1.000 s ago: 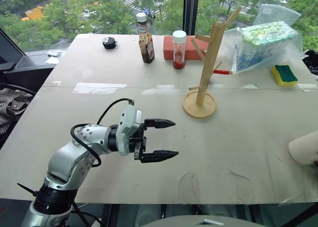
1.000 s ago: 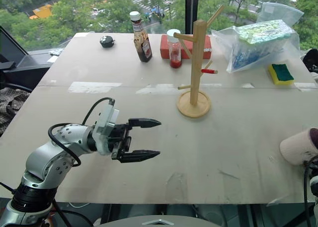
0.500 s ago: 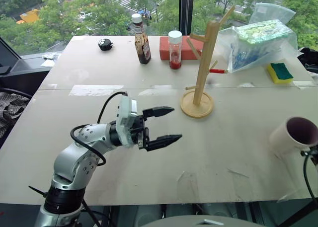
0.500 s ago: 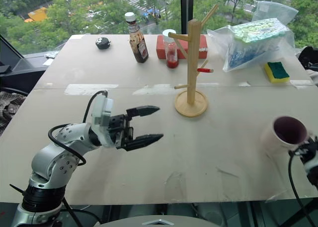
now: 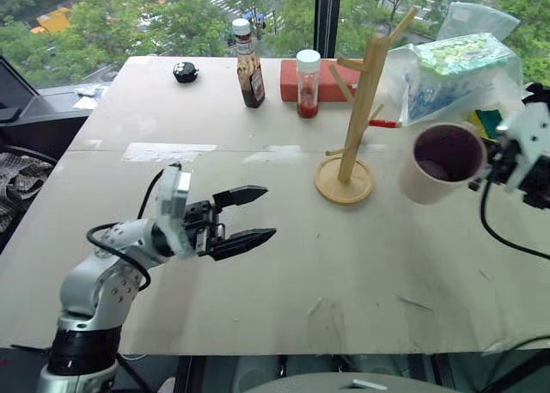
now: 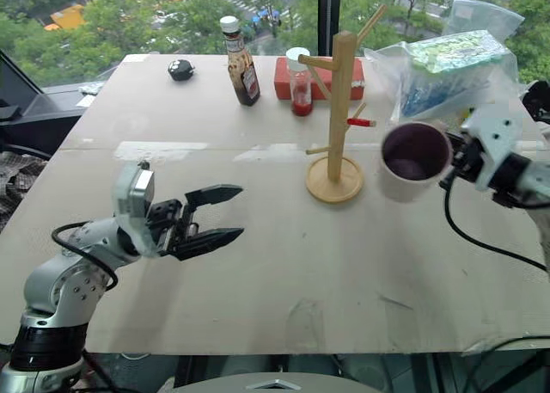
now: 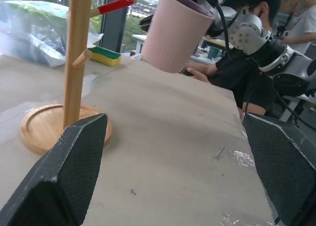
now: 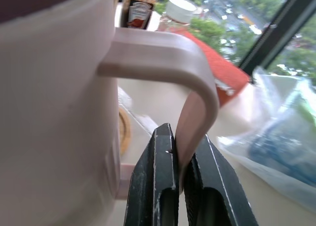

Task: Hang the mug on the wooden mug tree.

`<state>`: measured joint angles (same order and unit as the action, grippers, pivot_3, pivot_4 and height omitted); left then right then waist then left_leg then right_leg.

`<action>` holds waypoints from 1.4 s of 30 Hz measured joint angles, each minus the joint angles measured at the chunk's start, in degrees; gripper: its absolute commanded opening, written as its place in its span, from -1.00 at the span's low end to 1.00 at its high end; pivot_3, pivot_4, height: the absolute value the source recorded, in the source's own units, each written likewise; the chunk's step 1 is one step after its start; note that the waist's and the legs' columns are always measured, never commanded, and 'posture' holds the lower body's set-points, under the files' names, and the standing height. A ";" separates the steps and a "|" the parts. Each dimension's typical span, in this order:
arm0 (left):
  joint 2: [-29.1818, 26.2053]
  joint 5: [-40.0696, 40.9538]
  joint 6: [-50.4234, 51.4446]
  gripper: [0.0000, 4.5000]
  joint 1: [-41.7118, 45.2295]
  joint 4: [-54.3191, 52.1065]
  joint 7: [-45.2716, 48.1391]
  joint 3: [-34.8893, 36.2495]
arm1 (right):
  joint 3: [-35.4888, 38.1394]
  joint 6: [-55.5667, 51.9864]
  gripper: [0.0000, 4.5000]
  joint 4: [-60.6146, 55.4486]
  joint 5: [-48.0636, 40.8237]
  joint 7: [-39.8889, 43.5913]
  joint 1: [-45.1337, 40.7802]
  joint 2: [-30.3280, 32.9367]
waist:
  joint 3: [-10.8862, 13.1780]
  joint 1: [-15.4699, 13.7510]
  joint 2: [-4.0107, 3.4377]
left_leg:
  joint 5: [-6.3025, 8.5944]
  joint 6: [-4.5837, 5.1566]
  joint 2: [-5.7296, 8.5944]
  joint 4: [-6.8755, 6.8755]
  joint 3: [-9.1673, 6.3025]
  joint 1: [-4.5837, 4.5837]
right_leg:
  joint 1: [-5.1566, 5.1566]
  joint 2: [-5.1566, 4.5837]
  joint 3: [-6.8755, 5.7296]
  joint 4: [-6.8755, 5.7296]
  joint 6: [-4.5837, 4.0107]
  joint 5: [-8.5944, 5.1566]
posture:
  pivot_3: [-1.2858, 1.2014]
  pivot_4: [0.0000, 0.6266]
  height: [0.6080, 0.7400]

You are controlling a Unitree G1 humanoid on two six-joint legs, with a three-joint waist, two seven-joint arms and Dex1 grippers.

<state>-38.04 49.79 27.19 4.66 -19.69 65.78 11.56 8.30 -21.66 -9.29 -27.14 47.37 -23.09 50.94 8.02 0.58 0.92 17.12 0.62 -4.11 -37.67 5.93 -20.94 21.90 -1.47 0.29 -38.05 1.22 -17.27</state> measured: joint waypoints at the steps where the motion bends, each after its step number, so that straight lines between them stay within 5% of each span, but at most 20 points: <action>1: -0.02 0.20 0.12 1.00 -0.16 -0.16 -0.38 0.37 | -1.55 -0.67 -0.98 1.24 0.25 0.61 -2.60 -0.36 | 0.02 -0.05 0.00 | 0.00 0.01 0.00 -0.05 0.01 -0.09 | 0.07 -0.05 0.00 0.00 0.00 0.00 | 0.03 -0.52 1.00; 6: -0.33 1.16 0.91 1.00 -1.85 -2.35 -2.55 2.12 | -5.85 -2.06 -0.98 5.33 1.97 3.48 -10.98 -1.14 | 0.02 0.08 -0.01 | 0.00 0.02 -0.05 -0.63 -0.08 -1.06 | 0.83 -0.33 -0.12 -0.19 0.02 0.02 | 0.03 -0.52 1.00; 27: 0.15 2.73 1.08 1.00 -8.62 -8.03 -7.95 5.53 | -17.38 -8.97 -0.98 17.18 11.30 8.21 -27.18 -8.40 | 0.04 0.23 0.02 | 0.04 0.09 0.02 -0.74 -0.19 -0.95 | 0.87 -0.40 -0.27 -0.75 -0.02 0.02 | 0.03 -0.52 1.00; 29: 0.16 2.79 1.08 1.00 -8.66 -8.04 -8.06 5.57 | -18.01 -8.73 -0.86 18.16 11.73 8.67 -27.33 -8.55 | 0.04 0.13 0.02 | 0.04 0.09 0.02 -0.75 -0.20 -0.96 | 0.88 -0.41 -0.29 -0.74 -0.02 0.02 | 0.03 -0.52 1.00; 34: 1.25 3.98 0.15 1.00 -9.30 -8.16 -8.12 6.36 | -17.43 -3.75 0.16 20.28 12.56 12.63 -25.26 -8.46 | 0.04 0.19 0.02 | 0.04 0.09 0.01 -0.74 -0.19 -0.99 | 0.91 -0.44 -0.30 -0.73 -0.02 0.02 | 0.03 -0.52 1.00; 42: 1.50 4.29 -1.53 1.00 -11.80 -10.14 -8.59 8.87 | -2.44 -3.31 0.16 8.95 4.82 13.43 -7.53 -3.64 | 0.05 0.07 0.04 | 0.04 0.09 0.02 -0.74 -0.24 -0.97 | 0.86 -0.46 -0.34 -0.76 -0.02 0.02 | 0.03 -0.52 1.00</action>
<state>-36.53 54.08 25.66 -7.14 -29.83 57.19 20.43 5.86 -24.97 -0.34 -22.32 60.81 -30.62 47.30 8.07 0.65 0.96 17.17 0.72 -4.09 -38.41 5.69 -21.91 22.76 -1.93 -0.05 -38.81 1.20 -17.25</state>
